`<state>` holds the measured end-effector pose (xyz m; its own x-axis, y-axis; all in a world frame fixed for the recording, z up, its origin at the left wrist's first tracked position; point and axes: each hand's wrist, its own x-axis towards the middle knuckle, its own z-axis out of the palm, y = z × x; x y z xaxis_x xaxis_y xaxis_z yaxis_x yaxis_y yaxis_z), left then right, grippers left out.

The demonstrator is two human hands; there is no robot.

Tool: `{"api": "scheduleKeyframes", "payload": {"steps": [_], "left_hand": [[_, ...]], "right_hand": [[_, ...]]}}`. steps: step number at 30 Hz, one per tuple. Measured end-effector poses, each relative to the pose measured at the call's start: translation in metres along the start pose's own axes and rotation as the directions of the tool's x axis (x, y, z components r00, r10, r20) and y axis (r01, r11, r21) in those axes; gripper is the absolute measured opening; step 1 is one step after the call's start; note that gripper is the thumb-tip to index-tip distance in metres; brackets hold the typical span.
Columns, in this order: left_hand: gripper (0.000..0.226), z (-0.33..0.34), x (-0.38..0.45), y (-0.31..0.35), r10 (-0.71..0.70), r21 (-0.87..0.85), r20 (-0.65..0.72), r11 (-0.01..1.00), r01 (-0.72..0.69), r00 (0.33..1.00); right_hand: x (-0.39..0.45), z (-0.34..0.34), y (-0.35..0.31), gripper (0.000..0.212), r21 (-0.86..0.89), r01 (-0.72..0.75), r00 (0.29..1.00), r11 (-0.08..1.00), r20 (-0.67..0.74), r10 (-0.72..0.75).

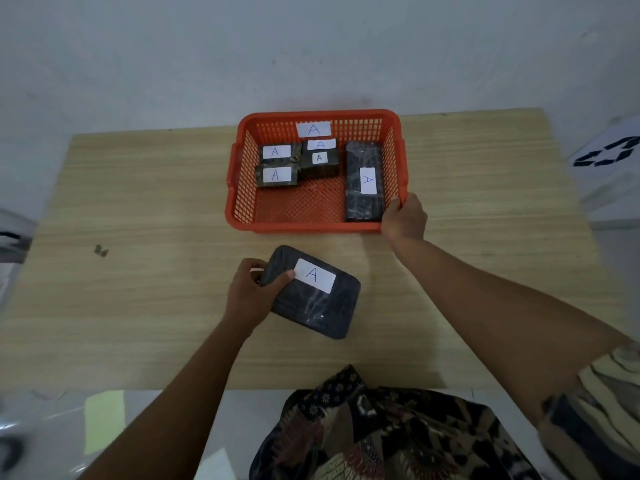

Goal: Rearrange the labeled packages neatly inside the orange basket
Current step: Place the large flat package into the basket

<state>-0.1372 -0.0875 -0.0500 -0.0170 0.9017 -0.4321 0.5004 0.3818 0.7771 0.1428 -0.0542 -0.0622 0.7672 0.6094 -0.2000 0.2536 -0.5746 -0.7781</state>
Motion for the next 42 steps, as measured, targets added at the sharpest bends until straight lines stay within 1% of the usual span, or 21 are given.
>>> {"api": "scheduleKeyframes", "payload": {"steps": [3,6,8,11,12,14,16,20,22,25,30,33,35,36,38,42], "left_hand": [[0.054,-0.022,0.001,0.019,0.102,-0.022,0.041,0.995,-0.101,0.994],[0.054,-0.037,0.007,0.04,0.178,-0.072,-0.039,0.981,-0.18,0.983],[0.051,-0.04,0.015,0.054,0.178,-0.152,-0.136,0.968,-0.198,0.975],[0.04,-0.033,0.031,0.074,0.146,-0.22,-0.244,0.955,-0.201,0.959],[0.036,-0.028,0.037,0.08,0.131,-0.231,-0.267,0.953,-0.195,0.955],[0.035,-0.019,0.051,0.091,0.123,-0.222,-0.27,0.957,-0.186,0.955],[0.037,-0.011,0.064,0.099,0.129,-0.174,-0.257,0.969,-0.177,0.958],[0.041,-0.003,0.086,0.106,0.178,0.007,-0.313,0.983,-0.185,0.933],[0.043,0.001,0.096,0.106,0.178,0.064,-0.276,0.984,-0.167,0.944],[0.046,0.008,0.109,0.103,0.134,0.147,-0.229,0.984,-0.102,0.964],[0.045,0.013,0.119,0.101,0.055,0.155,-0.201,0.988,-0.023,0.978],[0.05,0.011,0.126,0.098,0.002,0.237,-0.2,0.97,0.047,0.98],[0.052,0.01,0.127,0.098,0.006,0.35,-0.203,0.934,0.067,0.979],[0.053,0.01,0.126,0.099,0.022,0.403,-0.212,0.913,0.067,0.977],[0.052,0.014,0.125,0.099,0.059,0.44,-0.223,0.897,0.047,0.973],[0.049,0.023,0.119,0.095,0.151,0.46,-0.153,0.886,-0.064,0.977]], "right_hand": [[0.001,0.0,0.002,0.032,0.027,0.025,1.0,0.999,-0.001,-0.025],[0.001,0.0,0.003,0.036,0.046,0.038,0.999,0.998,-0.009,-0.037],[0.0,0.0,0.004,0.038,0.059,0.045,0.999,0.997,-0.017,-0.044],[-0.001,-0.001,0.003,0.037,0.063,0.059,0.998,0.996,-0.017,-0.058],[-0.001,-0.001,0.003,0.037,0.062,0.065,0.998,0.996,-0.014,-0.064],[-0.001,-0.002,0.003,0.036,0.065,0.07,0.998,0.995,-0.005,-0.07],[0.0,-0.002,0.004,0.036,0.061,0.071,0.997,0.996,0.004,-0.071],[-0.001,0.0,0.007,0.034,0.069,0.056,0.998,0.996,-0.002,-0.056],[-0.002,0.002,0.007,0.033,0.071,0.04,0.999,0.997,-0.008,-0.039],[-0.001,0.003,0.008,0.032,0.081,0.038,0.999,0.996,-0.014,-0.037],[-0.003,0.003,0.009,0.029,0.082,0.043,0.999,0.996,-0.028,-0.041],[-0.005,0.004,0.009,0.029,0.082,0.05,0.998,0.995,-0.038,-0.047],[-0.004,0.005,0.009,0.028,0.084,0.067,0.997,0.994,-0.053,-0.063],[-0.005,0.004,0.008,0.028,0.084,0.071,0.996,0.994,-0.057,-0.067],[-0.004,0.004,0.008,0.028,0.087,0.074,0.996,0.993,-0.057,-0.069],[-0.003,0.005,0.01,0.028,0.081,0.062,0.996,0.995,-0.067,-0.057]]}}
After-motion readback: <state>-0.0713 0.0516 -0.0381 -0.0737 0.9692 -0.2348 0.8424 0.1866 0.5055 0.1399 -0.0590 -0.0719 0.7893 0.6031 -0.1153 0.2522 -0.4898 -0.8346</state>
